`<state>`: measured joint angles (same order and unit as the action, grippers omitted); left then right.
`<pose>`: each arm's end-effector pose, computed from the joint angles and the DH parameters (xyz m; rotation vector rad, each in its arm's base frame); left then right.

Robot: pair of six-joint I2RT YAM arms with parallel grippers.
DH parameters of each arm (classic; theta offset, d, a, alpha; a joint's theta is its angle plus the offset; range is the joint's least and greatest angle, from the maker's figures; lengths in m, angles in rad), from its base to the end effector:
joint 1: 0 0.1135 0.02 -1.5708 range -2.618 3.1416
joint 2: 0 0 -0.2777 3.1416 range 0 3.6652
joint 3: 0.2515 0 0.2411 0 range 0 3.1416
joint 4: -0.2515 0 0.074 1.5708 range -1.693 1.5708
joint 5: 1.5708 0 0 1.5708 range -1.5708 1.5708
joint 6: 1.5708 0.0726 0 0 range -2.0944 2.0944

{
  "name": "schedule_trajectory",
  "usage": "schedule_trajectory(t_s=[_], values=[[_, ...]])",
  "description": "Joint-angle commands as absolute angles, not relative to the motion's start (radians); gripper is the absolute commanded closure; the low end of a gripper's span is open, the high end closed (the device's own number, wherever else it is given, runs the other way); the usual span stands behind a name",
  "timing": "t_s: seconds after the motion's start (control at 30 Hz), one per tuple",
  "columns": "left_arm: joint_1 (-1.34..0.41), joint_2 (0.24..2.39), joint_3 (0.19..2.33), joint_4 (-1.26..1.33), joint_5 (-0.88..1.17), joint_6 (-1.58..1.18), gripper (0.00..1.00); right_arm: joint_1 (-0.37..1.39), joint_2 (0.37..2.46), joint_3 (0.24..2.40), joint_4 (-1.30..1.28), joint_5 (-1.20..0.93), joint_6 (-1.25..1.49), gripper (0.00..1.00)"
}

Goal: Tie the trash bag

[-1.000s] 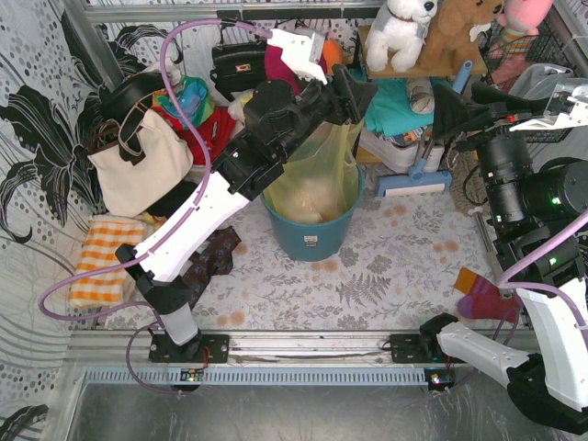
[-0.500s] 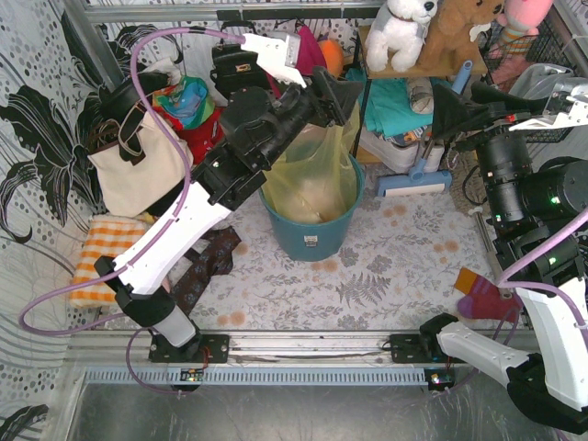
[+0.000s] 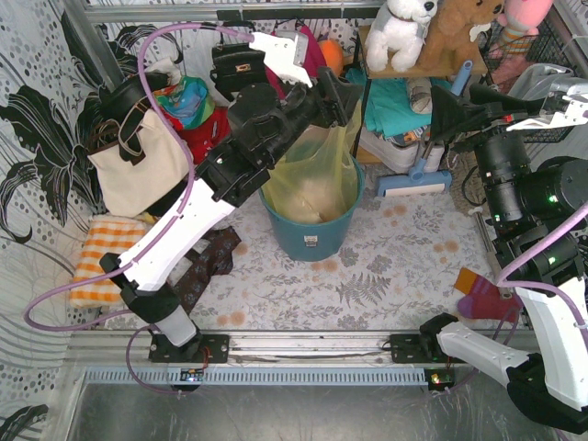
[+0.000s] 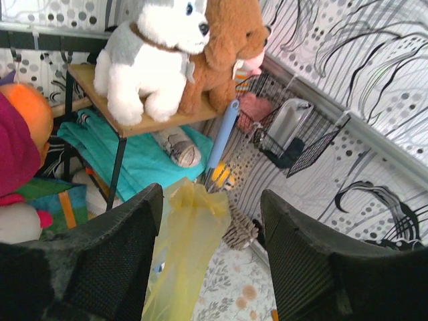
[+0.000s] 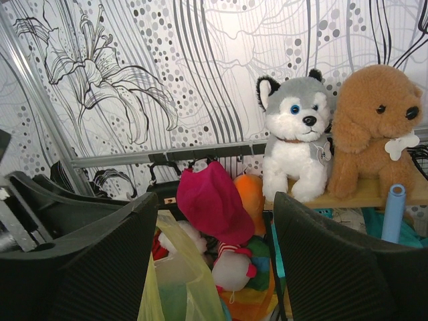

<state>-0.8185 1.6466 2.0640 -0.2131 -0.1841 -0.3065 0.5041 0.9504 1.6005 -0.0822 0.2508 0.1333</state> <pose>0.2643 -0.2629 0.5694 0.2022 1.4035 -0.8130 0.1224 0.0469 0.6062 0.0420 1.0318 0.4548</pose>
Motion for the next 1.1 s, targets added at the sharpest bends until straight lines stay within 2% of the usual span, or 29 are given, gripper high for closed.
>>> schedule_trajectory(t_s=[0.0, 0.23, 0.6, 0.67, 0.73, 0.83, 0.93, 1.07], values=[[-0.824, 1.667, 2.104, -0.238, -0.181, -0.277, 0.32, 0.505, 0.942, 1.606, -0.069, 0.247, 0.127, 0.30], [-0.824, 1.698, 2.127, -0.258, -0.184, -0.267, 0.36, 0.506, 0.938, 1.603, -0.072, 0.250, 0.126, 0.30], [-0.824, 1.690, 2.131, -0.255, -0.192, -0.254, 0.73, 0.505, 0.939, 1.597, -0.066, 0.249, 0.124, 0.30], [-0.823, 1.686, 2.136, -0.253, -0.190, -0.250, 0.82, 0.506, 0.942, 1.596, -0.063, 0.244, 0.125, 0.30], [-0.824, 1.677, 2.137, -0.245, -0.173, -0.251, 0.92, 0.506, 0.948, 1.596, -0.061, 0.235, 0.128, 0.30], [-0.825, 1.654, 2.119, -0.217, -0.112, -0.255, 1.00, 0.505, 0.974, 1.603, -0.064, 0.205, 0.127, 0.30], [-0.828, 1.610, 2.046, -0.169, -0.050, -0.268, 1.00, 0.506, 1.022, 1.632, -0.087, 0.137, 0.126, 0.30], [-0.833, 1.510, 1.845, -0.059, 0.007, -0.294, 1.00, 0.506, 1.096, 1.683, -0.117, 0.018, 0.134, 0.30]])
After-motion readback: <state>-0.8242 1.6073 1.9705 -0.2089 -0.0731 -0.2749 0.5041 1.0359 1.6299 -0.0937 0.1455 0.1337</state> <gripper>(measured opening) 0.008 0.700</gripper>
